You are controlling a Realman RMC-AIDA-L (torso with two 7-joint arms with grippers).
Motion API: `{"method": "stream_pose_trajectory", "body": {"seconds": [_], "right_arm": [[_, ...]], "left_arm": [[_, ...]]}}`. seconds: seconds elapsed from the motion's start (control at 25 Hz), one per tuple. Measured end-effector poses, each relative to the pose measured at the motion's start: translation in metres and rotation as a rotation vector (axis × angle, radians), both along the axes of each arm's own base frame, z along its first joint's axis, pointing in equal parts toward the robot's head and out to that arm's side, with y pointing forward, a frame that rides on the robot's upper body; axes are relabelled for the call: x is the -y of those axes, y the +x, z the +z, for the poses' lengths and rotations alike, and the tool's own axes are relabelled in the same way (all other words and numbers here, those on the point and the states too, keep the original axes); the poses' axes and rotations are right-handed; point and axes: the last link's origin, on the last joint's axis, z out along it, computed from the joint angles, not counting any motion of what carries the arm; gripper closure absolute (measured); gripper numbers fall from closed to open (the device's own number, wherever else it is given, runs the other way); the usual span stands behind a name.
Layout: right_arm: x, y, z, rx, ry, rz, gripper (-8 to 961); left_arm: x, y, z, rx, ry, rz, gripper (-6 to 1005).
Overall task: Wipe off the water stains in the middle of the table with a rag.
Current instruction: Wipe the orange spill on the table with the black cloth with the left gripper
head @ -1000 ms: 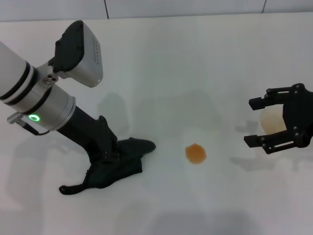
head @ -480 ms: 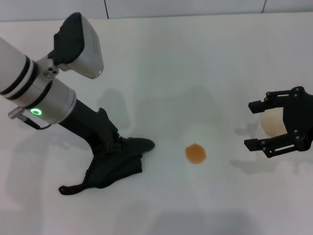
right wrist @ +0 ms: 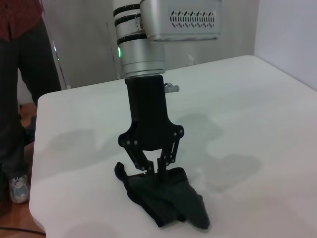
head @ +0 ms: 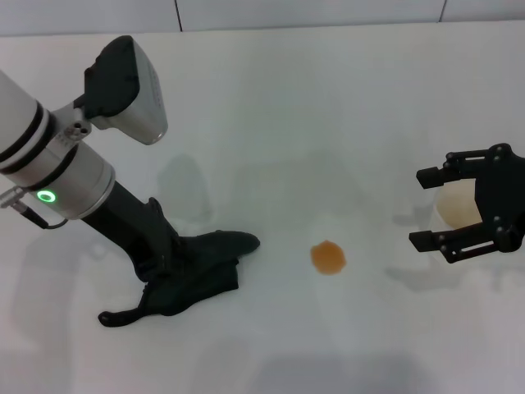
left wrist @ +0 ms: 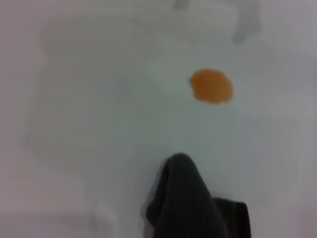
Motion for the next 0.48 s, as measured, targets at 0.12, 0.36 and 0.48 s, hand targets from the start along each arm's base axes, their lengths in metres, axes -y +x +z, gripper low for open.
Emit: {"method": "stream_pose_trajectory", "body": {"seconds": [0.12,0.36,0.48], "right_arm": [[0.0003,0.0000,0.0001,-0.004,0.001,-0.002,115],[0.0008,0.0002,0.0003,-0.008,0.001,-0.004,115],[0.0017,0.0011,0.0003,-0.010,0.001,-0.007,115]], "left_arm": [[0.0003,-0.0009,0.0006,-0.004,-0.001,0.004,827],[0.0011,-0.0018,-0.0028,-0.015,-0.006,-0.010,803],[-0.0001,-0.0030,-0.0058,-0.021,0.008,-0.021,757]]}}
